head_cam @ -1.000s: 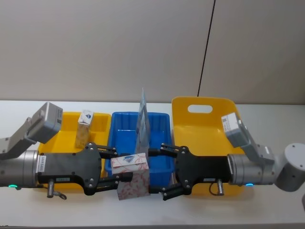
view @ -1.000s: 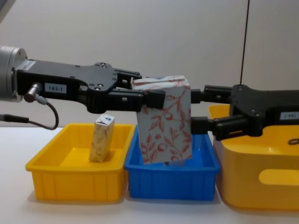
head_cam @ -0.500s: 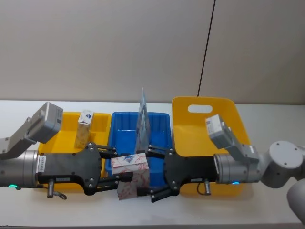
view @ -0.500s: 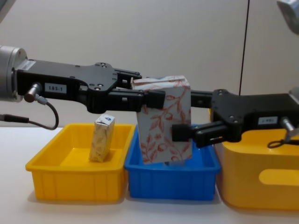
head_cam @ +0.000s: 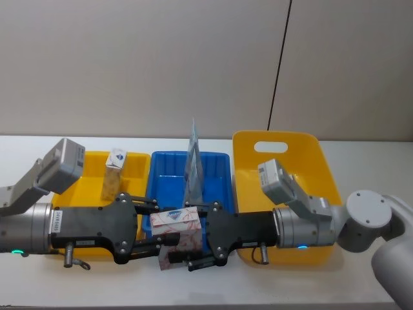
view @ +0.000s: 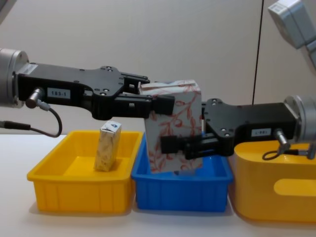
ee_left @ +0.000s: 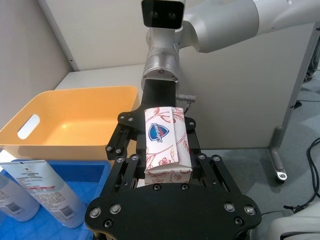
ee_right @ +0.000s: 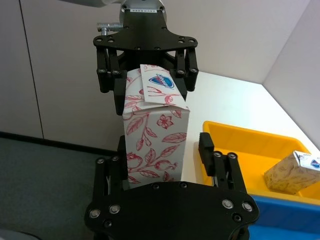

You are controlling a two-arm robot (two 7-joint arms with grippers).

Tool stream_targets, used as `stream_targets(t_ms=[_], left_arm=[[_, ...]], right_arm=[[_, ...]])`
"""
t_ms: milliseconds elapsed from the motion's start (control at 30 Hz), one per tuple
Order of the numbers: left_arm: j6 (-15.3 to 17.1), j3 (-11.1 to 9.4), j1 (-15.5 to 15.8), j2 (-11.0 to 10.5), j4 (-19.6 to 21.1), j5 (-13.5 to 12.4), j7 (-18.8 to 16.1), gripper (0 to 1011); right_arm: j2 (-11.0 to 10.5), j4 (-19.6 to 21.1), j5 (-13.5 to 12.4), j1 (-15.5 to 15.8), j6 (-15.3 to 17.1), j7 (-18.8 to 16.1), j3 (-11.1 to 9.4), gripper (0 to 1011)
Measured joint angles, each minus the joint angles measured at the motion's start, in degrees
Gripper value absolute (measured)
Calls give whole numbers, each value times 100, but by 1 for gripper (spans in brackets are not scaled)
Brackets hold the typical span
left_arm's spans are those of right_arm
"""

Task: Bimanual collaborative sorting of washing and personal care products

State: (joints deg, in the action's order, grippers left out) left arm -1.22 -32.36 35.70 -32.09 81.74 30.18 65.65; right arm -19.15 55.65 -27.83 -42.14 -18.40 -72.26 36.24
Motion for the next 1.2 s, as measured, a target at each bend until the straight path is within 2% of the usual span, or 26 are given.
stream_targets(t_ms=[533,600,733,967,1000,1200], left_arm=[[-1,6,1,0,0,5,-14,414],[-1,6,0,0,1,5,-14,414],[-1,0,-1,1,1,9,-7,488],[-1,-4,-2,0,3,7,5,743],[0,-5,-1,0,3,6,6,743],[0,-4,-1,0,3,4,7,916]], right_arm=[[48,2,111,-24,-58,258,108,380],[35,29,111,-15,-57,284,117,363],[2,91,104,8,-35,332,122,363],[-83,263,27,71,37,387,123,363],[-106,303,13,89,57,398,122,362],[-216,475,-33,160,138,422,118,362]])
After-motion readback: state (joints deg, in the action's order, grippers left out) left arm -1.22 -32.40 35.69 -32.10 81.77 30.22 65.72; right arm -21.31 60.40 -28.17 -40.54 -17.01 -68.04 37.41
